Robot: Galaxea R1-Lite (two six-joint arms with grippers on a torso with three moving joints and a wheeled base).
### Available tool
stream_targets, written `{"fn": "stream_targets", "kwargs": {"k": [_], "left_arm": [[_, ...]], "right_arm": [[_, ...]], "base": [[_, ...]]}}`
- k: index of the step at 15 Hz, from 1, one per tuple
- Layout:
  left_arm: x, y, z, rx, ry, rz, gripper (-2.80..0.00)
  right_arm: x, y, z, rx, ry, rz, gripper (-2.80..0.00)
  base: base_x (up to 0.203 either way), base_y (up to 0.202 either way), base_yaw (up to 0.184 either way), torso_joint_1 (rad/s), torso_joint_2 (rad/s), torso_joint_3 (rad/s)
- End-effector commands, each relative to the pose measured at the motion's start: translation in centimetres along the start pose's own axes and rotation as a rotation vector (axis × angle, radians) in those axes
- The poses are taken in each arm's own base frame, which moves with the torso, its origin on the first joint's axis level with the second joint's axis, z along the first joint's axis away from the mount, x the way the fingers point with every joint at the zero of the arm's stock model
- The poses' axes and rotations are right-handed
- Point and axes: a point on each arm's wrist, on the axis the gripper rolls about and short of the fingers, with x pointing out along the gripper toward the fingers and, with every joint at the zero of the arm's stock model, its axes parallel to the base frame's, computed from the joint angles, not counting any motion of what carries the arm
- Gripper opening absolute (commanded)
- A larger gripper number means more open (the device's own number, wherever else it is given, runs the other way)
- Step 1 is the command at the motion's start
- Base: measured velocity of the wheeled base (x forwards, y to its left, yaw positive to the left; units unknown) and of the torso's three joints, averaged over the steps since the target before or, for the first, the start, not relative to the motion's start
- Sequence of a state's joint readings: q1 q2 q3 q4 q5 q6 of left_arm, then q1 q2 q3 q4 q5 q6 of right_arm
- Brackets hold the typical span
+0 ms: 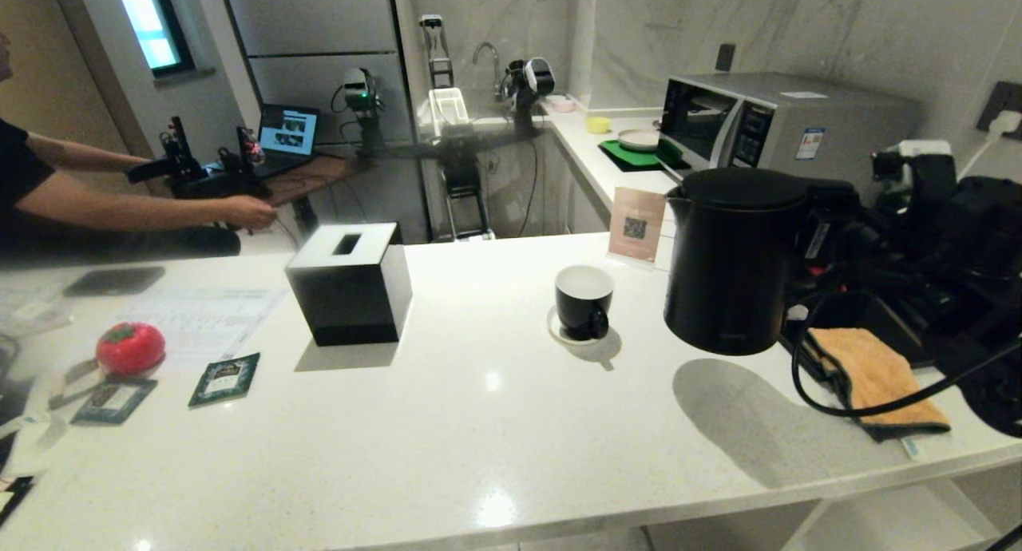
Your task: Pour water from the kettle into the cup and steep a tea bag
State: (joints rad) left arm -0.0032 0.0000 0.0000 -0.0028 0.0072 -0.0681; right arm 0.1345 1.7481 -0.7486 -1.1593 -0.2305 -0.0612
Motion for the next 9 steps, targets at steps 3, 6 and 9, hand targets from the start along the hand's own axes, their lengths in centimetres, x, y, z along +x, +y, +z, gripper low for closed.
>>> {"fn": "stream_targets", "kwargs": {"k": [3,6,9], "left_arm": [[0.0,0.0,0.0,-0.001,0.0,0.001,-2.8],[0.0,0.0,0.0,-0.001,0.0,0.001,-2.8],[0.0,0.0,0.0,-0.001,0.0,0.001,-2.8]], "right_arm": [[0.9,0.3,-1.1,-0.09,0.021,-0.006,-2.8],[1.3,0.4,-1.0,-0.16,0.018,-0.001,-2.8],[2.2,0.6,-0.4,-0.213,0.013,-0.002,-2.8]], "base": [[0.0,0.0,0.0,0.0,0.0,0.0],[0.0,0.0,0.0,0.0,0.0,0.0],[0.0,0.0,0.0,0.0,0.0,0.0]]}}
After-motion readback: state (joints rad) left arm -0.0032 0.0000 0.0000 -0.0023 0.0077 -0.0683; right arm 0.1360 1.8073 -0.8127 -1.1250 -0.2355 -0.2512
